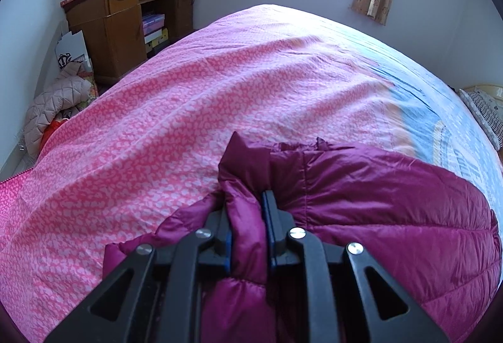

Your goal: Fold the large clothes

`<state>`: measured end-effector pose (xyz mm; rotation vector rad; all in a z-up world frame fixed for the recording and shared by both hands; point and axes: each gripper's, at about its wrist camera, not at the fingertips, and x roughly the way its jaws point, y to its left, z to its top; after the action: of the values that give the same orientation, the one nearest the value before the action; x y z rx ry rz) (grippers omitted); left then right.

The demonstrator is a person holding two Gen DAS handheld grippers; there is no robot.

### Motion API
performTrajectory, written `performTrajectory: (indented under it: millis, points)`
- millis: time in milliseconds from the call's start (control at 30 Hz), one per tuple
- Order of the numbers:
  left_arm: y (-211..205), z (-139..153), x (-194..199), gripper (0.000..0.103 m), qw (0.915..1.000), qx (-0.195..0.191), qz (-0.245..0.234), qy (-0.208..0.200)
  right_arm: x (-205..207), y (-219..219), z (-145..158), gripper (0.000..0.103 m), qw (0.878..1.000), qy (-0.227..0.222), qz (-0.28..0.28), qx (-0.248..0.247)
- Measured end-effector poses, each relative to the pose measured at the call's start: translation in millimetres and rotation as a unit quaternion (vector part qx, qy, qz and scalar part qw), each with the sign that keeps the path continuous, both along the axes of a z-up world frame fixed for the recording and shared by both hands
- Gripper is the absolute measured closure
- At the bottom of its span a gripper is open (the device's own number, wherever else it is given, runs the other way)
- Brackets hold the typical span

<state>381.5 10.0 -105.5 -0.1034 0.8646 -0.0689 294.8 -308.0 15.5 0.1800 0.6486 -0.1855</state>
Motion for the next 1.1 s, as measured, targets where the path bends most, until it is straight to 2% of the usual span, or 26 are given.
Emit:
performTrajectory:
  millis: [67,133,233,300,367,600,667,767,800,833,867,900,933,1000,1067,1100]
  points:
    - [-0.2,-0.4,-0.4,0.082,1.0,0.0,0.0,0.0,16.7,40.8,-8.7,0.08,0.999,0.009,0.047,0.011]
    - [-0.5,-0.6,-0.3,0.082,1.0,0.001,0.0,0.0,36.1,77.1,-24.3,0.08,0.997,0.024,0.079,0.002]
    - [-1.7,-0.2,-1.1,0.082,1.0,0.006,0.0,0.0,63.4,101.4,-59.8,0.08,0.995,0.054,0.079,0.002]
    - [-0.8,0.1,-1.2,0.082,1.0,0.002,0.0,-0.001,74.5,92.4,-92.0,0.081,0.995,0.08,0.063,0.015]
    - [1.0,-0.2,-1.1,0.082,1.0,-0.002,0.0,0.0,76.1,75.7,-111.4,0.084,0.994,0.074,0.061,0.058]
    - [3.7,0.0,-0.8,0.082,0.9999,-0.01,-0.005,0.001,78.5,60.5,-120.6,0.084,0.991,0.061,0.071,0.1]
    - [10.4,1.8,-0.6,0.08,0.9993,-0.036,-0.012,0.004,80.2,60.9,-122.9,0.084,0.991,0.063,0.07,0.097]
    - [37.6,14.7,-8.0,0.079,0.994,-0.105,-0.022,0.022,77.6,59.0,-121.7,0.084,0.991,0.061,0.07,0.1]
    - [50.4,22.8,-15.5,0.072,0.9924,-0.121,-0.012,0.017,77.9,57.4,-122.4,0.084,0.99,0.059,0.07,0.104]
    - [63.6,32.9,-26.6,0.059,0.9919,-0.127,-0.001,0.006,77.6,56.7,-122.7,0.084,0.99,0.059,0.071,0.106]
    - [75.2,43.2,-40.5,0.05,0.9929,-0.118,0.01,-0.009,77.4,57.2,-123.4,0.084,0.99,0.059,0.071,0.106]
    - [83.9,51.1,-54.1,0.036,0.994,-0.105,0.018,-0.024,77.0,56.6,-123.4,0.084,0.99,0.059,0.071,0.105]
    - [93.5,58.9,-74.3,0.03,0.9948,-0.087,0.027,-0.046,76.8,56.1,-123.6,0.084,0.99,0.06,0.071,0.105]
    - [107.5,65.0,-109.8,0.028,0.9948,-0.074,0.031,-0.063,77.5,53.0,-123.8,0.084,0.99,0.06,0.071,0.107]
    - [117.8,62.2,-139.0,0.024,0.9921,-0.105,0.027,-0.064,77.6,54.1,-123.5,0.084,0.99,0.061,0.071,0.105]
    - [120.0,58.6,-149.0,0.018,0.9902,-0.123,0.026,-0.061,76.2,53.7,-122.9,0.084,0.99,0.061,0.071,0.105]
